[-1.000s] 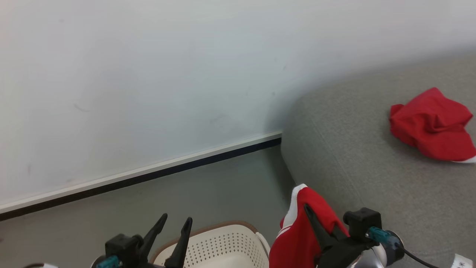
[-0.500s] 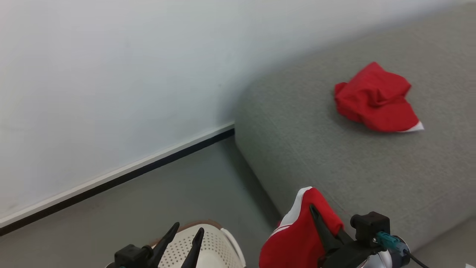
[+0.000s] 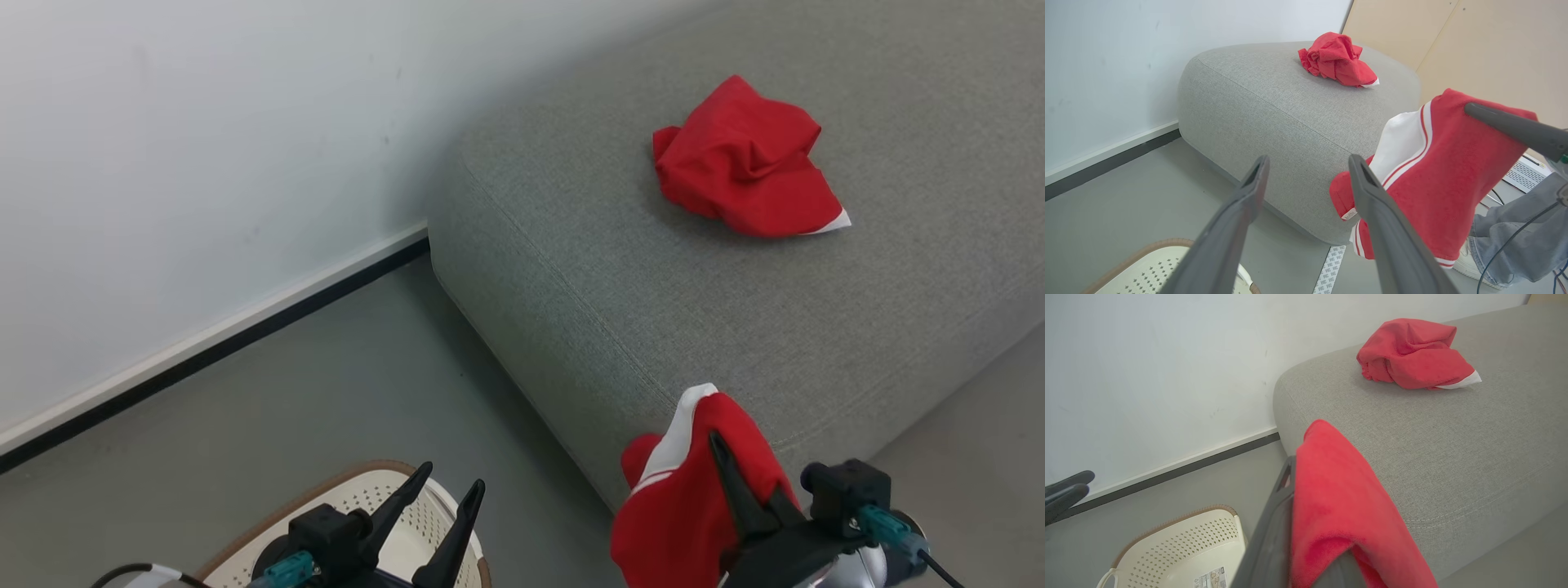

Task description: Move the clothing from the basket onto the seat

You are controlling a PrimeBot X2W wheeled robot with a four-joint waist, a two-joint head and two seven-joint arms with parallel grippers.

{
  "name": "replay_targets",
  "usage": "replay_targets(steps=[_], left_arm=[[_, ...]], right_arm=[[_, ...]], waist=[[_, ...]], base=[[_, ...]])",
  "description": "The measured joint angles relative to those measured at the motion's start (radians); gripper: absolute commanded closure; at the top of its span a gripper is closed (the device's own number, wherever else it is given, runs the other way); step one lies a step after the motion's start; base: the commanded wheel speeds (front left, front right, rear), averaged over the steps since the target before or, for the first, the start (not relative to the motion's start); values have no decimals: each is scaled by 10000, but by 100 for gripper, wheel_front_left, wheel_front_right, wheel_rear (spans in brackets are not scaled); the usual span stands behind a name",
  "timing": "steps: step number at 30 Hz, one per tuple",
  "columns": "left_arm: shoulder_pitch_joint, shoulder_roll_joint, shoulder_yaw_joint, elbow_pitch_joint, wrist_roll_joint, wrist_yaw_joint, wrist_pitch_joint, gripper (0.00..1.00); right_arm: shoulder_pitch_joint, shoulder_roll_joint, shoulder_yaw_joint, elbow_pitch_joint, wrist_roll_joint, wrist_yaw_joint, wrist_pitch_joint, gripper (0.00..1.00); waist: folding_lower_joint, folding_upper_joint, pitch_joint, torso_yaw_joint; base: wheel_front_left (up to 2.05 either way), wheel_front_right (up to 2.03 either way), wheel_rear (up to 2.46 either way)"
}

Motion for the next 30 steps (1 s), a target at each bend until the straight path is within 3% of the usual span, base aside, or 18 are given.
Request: replay_targets(steps=[4, 10, 13, 22, 30], left_arm=[[-131, 21, -8, 59, -2, -12, 44, 0], [-97, 36, 75, -117, -107, 54, 44, 0], [-38, 75, 63, -380, -105, 144, 94, 0], [-749, 77, -188, -1358, 144, -4, 491, 0], [-1617, 102, -566, -2355, 686, -205, 874, 0]], right_arm=[[-690, -474, 531, -121, -125, 0, 77, 100], [-2673, -1825, 1384, -537, -163, 0, 752, 100], [-4394, -2840, 1643, -445, -31, 0, 1273, 100], [-8048, -4123, 418, 798, 1277, -2, 1611, 100], [-11035, -6113, -311, 2794, 1432, 4, 1762, 100]], waist=[[1, 1, 234, -94], [0, 0, 344, -90], [1, 0, 470, -16], [0, 1, 1350, 547], [1, 1, 2850, 1293]], base=[[0, 0, 0], [0, 0, 0], [0, 0, 0], [0, 0, 0], [0, 0, 0]])
